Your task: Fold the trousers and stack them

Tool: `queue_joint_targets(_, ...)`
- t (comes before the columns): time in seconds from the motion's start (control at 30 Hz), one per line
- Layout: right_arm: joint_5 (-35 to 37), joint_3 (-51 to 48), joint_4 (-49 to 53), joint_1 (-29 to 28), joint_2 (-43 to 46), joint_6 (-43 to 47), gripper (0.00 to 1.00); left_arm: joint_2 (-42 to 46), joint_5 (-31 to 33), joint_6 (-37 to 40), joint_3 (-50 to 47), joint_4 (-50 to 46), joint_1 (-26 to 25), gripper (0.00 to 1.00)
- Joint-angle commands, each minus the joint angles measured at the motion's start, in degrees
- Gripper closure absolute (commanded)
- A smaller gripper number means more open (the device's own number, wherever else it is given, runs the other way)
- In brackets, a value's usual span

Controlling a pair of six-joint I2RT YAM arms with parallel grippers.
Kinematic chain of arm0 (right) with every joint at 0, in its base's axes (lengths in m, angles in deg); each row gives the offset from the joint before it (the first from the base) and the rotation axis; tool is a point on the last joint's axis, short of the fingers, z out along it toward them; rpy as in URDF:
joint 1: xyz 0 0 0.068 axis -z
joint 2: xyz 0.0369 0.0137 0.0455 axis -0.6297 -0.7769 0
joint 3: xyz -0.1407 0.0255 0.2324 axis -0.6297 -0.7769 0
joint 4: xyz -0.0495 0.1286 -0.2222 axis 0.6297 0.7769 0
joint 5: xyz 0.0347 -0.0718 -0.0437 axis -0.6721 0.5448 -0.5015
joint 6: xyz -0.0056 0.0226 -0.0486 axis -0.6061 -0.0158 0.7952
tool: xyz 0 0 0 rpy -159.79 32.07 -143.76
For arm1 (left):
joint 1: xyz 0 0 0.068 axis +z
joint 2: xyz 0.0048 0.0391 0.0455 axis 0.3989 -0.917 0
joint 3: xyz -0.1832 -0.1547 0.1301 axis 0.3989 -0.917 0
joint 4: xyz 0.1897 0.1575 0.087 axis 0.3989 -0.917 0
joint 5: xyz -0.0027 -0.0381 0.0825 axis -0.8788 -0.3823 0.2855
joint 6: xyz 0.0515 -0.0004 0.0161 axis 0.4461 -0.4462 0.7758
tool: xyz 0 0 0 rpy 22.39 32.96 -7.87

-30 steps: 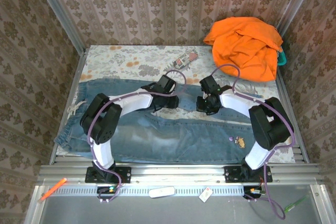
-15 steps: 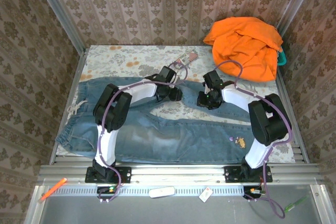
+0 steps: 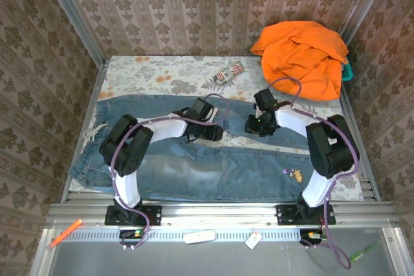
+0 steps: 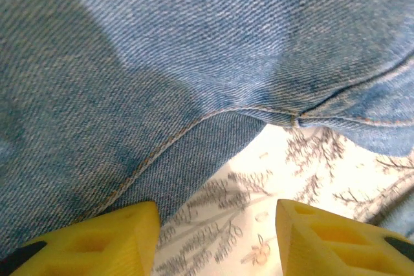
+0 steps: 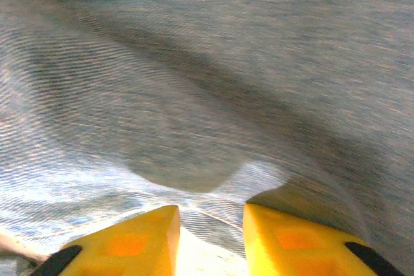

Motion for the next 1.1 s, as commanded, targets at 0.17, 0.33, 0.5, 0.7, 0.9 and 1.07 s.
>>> queue_joint_targets(0.17, 2.1, -3.3, 4.2, 4.8, 8.7, 0.9, 0.58, 6.3, -7.2, -3.1, -10.8, -1.4, -0.6, 0.5)
queue_joint_targets(0.33, 3.7, -4.5, 5.3, 6.2, 12.7, -1.0, 0.54, 11.0, -10.2, -2.7, -13.4, -3.5, -0.4, 0.51)
queue_joint_targets(0.5, 5.5, -3.4, 5.5, 6.2, 13.9, -2.9, 0.52, 20.3, -11.6, -0.7, -11.1, -9.8, 1.2, 0.48)
queue_joint_targets(0.7, 5.5, 3.1, 5.5, 3.6, 7.0, -4.4, 0.61, 25.2, -7.9, 0.3, -2.4, -13.6, 6.5, 0.18)
queue_joint_targets(0.9, 9.6, 13.9, 11.5, 1.8, -6.9, -3.2, 1.0, 11.2, -2.2, -4.2, 8.1, -10.7, 9.6, 0.25)
queue_joint_targets(1.07, 9.1, 16.4, 16.7, 2.6, -11.8, -0.1, 1.0, -1.0, -4.3, -8.0, 12.2, -6.7, 10.9, 0.3)
